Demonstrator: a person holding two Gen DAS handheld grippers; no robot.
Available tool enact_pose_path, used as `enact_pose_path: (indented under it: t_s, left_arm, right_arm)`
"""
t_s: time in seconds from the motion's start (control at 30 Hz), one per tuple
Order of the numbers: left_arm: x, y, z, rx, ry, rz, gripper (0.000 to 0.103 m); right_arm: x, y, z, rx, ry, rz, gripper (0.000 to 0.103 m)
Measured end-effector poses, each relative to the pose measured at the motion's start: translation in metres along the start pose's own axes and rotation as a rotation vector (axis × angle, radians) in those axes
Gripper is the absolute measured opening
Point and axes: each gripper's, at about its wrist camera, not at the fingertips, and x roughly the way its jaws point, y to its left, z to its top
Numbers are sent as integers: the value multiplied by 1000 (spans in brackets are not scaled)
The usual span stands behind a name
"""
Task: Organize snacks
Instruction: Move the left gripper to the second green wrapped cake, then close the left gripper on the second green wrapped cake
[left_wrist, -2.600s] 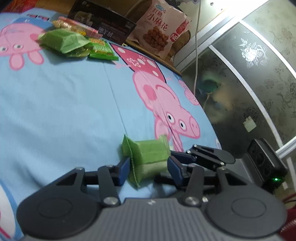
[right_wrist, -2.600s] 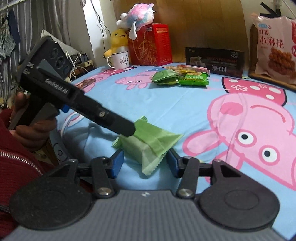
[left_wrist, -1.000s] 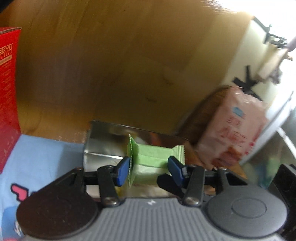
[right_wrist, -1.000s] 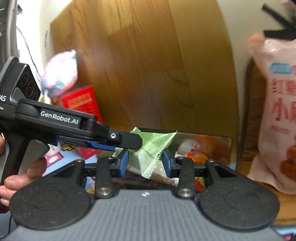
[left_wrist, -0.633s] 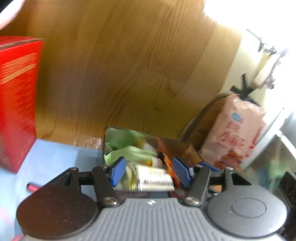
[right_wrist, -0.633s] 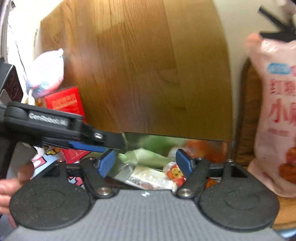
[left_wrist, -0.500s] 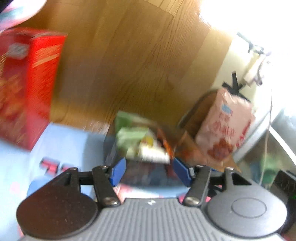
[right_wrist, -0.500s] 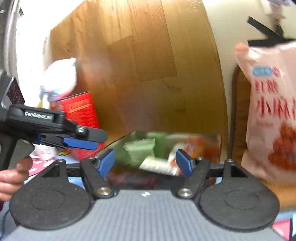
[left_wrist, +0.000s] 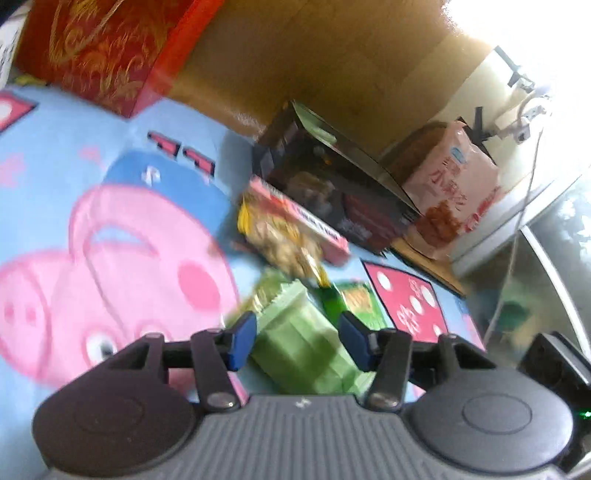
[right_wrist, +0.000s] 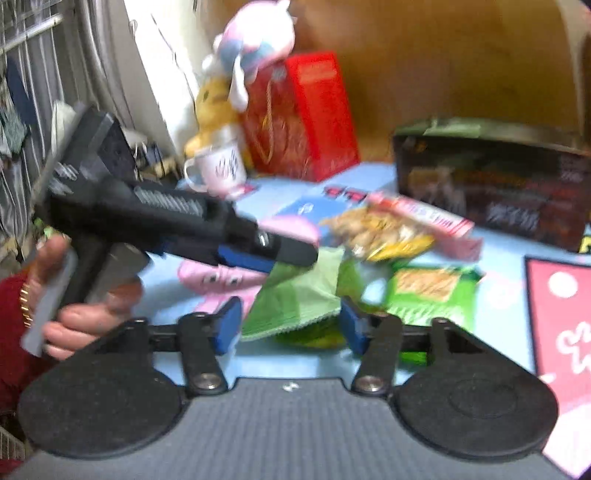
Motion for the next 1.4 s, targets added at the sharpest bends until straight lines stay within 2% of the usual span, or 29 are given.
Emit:
enact_pose_path:
  t_s: [0.1, 0.33, 0.53, 0.6, 0.73, 0.87, 1.03, 1.2, 1.27, 1.33, 1.4]
  left_arm:
    - [-11, -11, -22, 42, -1, 20, 49]
    - [-32, -39, -78, 99, 45, -42, 49]
    - [-35, -61, -111, 94, 86, -115, 51]
    - [-34, -66, -117, 103, 100, -124, 52]
    - [-38, -76, -121, 132, 116, -128, 54]
    - [-46, -79, -113, 159, 69, -100, 59]
    - [-30, -74, -99, 139, 82, -70, 60]
    - [-19, -78, -109, 147, 115, -71, 57]
    - [-19, -82, -117, 150, 147, -103, 56]
    - [-23, -89, -126, 194, 149, -96, 56]
    - [-27, -94, -134, 223, 163, -99, 56]
  right_arm:
    - [-6, 5, -4, 5, 18, 24, 54]
    - [-43, 13, -38, -12, 53, 44, 54]
    - [-85, 13, -67, 11, 9, -45, 64]
    - [-96, 17, -76, 10, -9, -93, 66]
    - [-116, 19, -89, 56, -42, -112, 72]
    - [-126, 27, -100, 45, -51, -140, 72]
    - [-115, 33, -98, 30, -37, -170, 72]
    - [-96, 44, -95, -57, -17, -217, 73]
    - [-95, 48, -96, -89, -9, -219, 67]
    - [-97, 49, -98, -112, -3, -235, 58]
    - [-103, 47, -100, -108, 5, -216, 57]
